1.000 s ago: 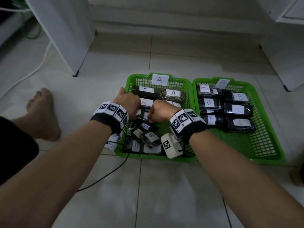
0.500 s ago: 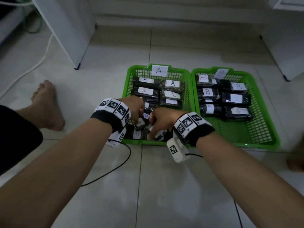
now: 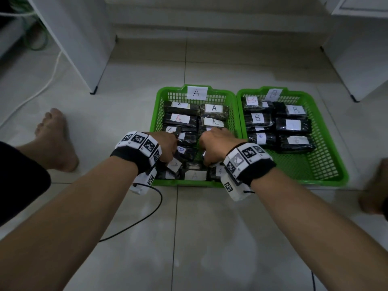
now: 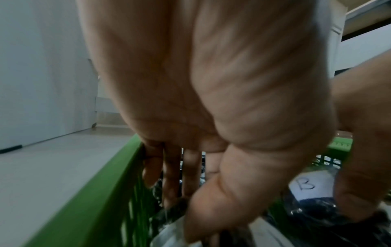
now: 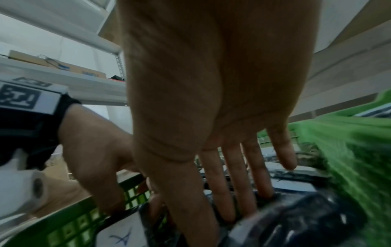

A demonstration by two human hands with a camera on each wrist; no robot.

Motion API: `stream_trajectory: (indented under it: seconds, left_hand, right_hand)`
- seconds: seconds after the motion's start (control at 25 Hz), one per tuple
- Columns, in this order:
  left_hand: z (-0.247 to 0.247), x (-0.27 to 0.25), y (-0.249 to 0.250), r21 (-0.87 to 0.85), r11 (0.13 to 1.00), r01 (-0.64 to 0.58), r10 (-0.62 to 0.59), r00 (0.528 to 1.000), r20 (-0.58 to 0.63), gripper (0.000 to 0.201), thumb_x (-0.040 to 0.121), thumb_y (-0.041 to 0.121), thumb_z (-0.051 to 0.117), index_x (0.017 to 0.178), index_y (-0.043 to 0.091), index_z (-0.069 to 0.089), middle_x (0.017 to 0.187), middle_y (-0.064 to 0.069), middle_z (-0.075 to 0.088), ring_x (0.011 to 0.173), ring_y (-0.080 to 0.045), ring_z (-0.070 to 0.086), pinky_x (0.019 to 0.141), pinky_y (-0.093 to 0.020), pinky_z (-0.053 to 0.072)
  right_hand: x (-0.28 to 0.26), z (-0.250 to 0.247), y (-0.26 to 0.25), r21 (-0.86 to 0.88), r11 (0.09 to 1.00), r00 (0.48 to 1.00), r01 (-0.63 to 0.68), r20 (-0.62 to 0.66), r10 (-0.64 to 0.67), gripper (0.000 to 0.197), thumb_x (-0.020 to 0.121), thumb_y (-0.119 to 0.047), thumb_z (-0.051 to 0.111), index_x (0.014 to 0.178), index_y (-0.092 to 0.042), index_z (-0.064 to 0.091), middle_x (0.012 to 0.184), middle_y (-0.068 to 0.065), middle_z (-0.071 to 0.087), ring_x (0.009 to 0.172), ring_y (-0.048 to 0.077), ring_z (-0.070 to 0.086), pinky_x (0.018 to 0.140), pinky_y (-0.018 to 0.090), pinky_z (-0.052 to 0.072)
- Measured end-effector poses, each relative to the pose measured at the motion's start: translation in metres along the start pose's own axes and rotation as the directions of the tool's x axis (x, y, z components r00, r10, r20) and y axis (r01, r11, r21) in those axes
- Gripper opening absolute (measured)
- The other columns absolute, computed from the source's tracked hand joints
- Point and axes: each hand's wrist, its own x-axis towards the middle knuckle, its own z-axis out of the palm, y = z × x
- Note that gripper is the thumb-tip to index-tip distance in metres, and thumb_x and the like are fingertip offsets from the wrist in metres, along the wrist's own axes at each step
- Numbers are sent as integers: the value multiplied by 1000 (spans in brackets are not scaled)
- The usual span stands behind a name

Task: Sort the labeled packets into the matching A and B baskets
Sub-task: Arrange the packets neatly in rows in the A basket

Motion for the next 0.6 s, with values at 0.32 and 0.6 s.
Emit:
stream_trajectory:
  seconds: [0.32, 0.6]
  left_hand:
    - [-15, -10, 2, -218, 976, -11, 1, 999, -46, 36, 87, 5, 59, 121, 16, 65, 120, -3, 64, 101, -18, 58, 80, -26, 48]
    - [-14, -6, -12, -246, 966, -80, 81, 997, -7, 13, 83, 31, 77, 92, 29, 69, 92, 10, 67, 87, -13, 63, 81, -31, 53]
  right_hand:
    - [14, 12, -16, 67, 997, 981, 44, 187, -56, 28, 87, -20, 69, 113, -10, 66, 108, 10, 68, 105, 28, 60, 111, 50, 33]
    - [7, -4, 2, 225, 971, 977, 79, 175, -120, 22, 90, -24, 77, 110, -16, 74, 107, -1, 70, 96, 18, 63, 77, 29, 48]
